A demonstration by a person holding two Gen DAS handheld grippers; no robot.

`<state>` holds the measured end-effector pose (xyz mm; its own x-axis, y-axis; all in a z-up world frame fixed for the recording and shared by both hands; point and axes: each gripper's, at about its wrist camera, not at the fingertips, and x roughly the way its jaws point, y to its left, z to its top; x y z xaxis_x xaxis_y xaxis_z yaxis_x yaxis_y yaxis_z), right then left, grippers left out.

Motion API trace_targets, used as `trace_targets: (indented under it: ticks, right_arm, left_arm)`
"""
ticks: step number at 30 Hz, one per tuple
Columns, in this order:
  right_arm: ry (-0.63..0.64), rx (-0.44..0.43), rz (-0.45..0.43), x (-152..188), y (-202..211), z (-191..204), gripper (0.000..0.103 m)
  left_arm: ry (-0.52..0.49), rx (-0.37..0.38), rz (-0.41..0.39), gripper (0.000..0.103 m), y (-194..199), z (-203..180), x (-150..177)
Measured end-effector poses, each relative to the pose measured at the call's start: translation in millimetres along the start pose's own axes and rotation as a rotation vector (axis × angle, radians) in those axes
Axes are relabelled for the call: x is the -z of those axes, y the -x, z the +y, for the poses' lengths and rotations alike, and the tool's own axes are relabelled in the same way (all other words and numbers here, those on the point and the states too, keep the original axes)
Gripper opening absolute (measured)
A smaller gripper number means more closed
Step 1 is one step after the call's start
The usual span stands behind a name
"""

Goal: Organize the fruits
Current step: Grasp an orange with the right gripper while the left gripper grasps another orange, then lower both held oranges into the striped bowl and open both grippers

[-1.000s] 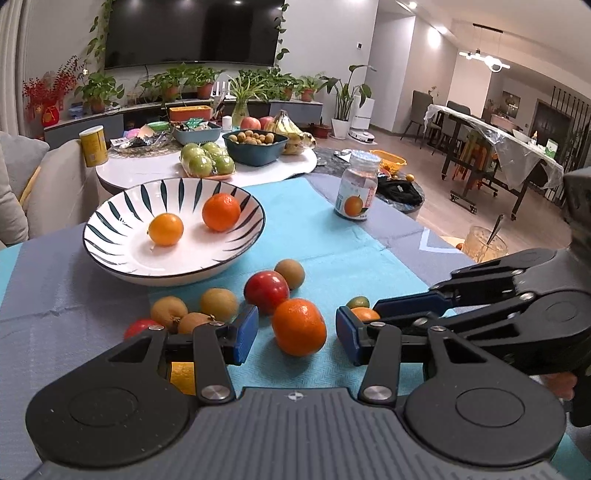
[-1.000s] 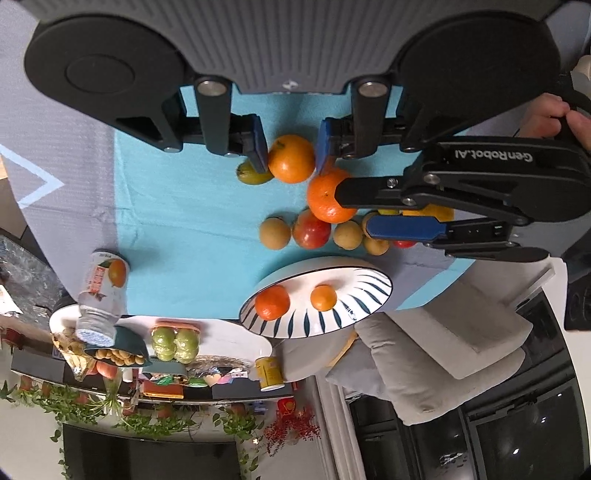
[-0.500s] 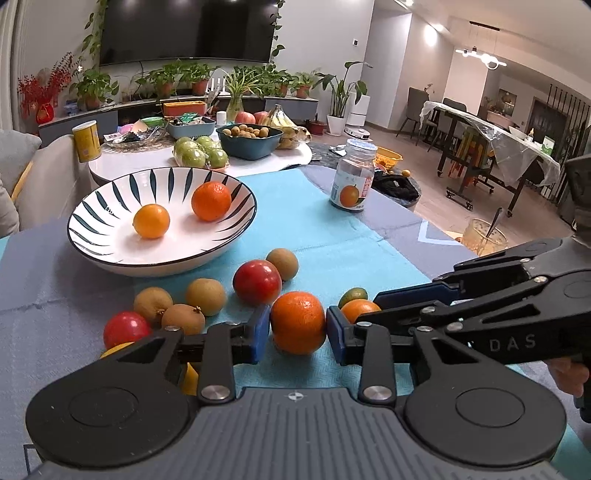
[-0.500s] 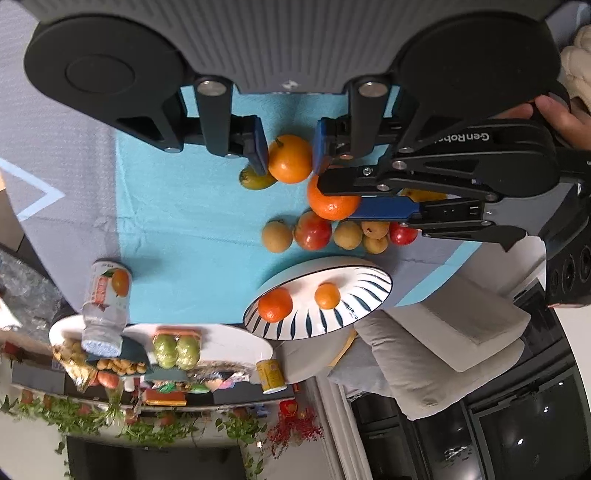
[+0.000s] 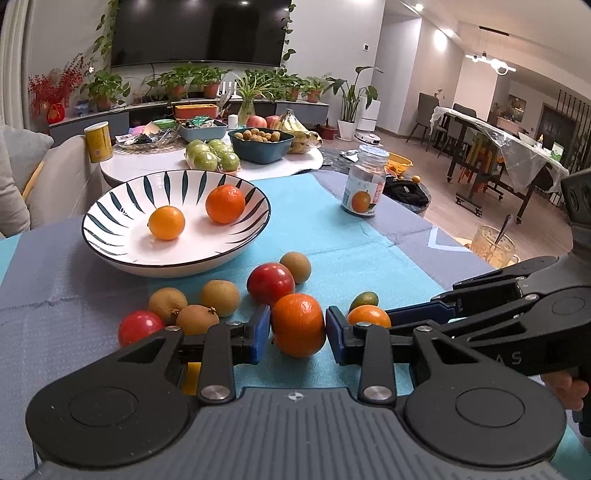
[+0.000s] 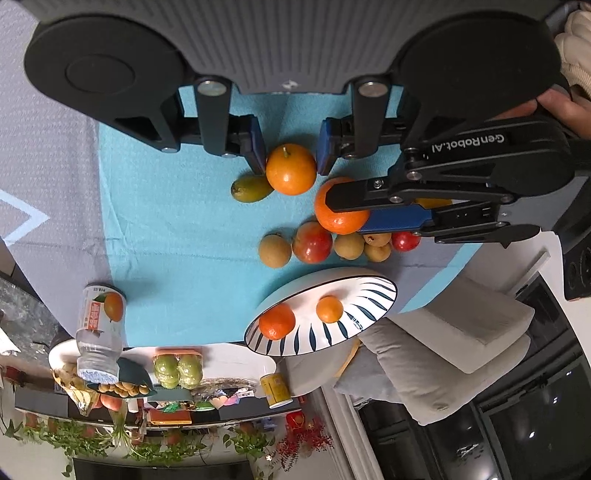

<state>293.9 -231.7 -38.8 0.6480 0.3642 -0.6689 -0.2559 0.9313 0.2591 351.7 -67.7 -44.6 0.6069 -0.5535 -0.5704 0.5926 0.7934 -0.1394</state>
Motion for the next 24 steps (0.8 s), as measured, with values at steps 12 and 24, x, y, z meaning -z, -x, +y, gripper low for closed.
trace_targets:
  ticks: [12,24]
  right_arm:
    - [0.024,0.020,-0.032,-4,7,6,0.064]
    - [0.027,0.040,-0.056,-6,11,7,0.064]
  left_arm:
    - [-0.013,-0.040,-0.051,0.030,9,-7,0]
    - [-0.010,-0.044,-0.077,0.030,17,-6,-4]
